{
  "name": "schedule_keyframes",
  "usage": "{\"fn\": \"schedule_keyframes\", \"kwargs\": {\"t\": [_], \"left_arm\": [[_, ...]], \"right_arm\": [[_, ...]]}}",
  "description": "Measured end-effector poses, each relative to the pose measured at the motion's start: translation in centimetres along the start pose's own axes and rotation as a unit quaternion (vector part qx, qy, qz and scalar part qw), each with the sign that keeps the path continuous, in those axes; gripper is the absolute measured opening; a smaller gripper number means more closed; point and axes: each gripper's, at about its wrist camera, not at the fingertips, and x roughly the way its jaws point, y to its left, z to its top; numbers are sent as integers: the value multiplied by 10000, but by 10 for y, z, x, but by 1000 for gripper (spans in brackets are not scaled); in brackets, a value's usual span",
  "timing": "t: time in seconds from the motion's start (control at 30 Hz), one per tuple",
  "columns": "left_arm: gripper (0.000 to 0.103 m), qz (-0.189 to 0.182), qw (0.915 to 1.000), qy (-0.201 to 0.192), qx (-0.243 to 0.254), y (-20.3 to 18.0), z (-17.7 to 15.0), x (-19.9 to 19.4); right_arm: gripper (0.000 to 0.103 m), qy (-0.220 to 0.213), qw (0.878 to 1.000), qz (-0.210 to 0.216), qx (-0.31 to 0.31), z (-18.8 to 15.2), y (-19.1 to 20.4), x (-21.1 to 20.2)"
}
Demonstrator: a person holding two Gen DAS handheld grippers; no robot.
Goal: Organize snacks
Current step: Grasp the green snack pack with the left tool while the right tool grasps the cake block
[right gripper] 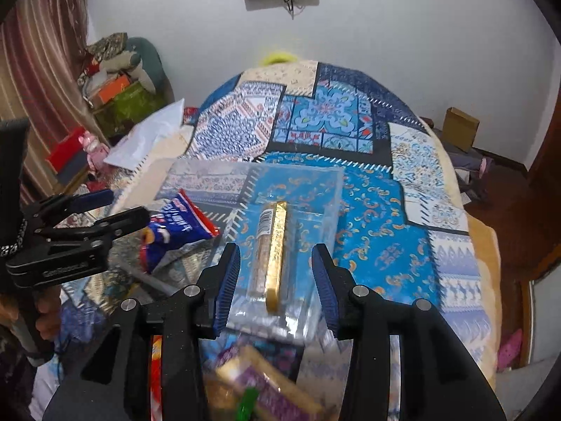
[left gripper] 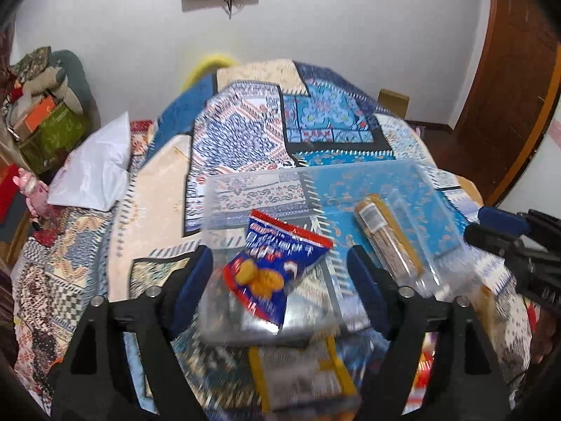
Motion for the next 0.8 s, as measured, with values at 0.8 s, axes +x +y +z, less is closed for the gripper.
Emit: {"fn": "schedule_keyframes", "kwargs": {"t": [0.8], "left_arm": [[93,0,9951,514,-851,24,-203,-114]], "right_arm": [[66,-49,9979,570,-305,-137,82,-99]]}}
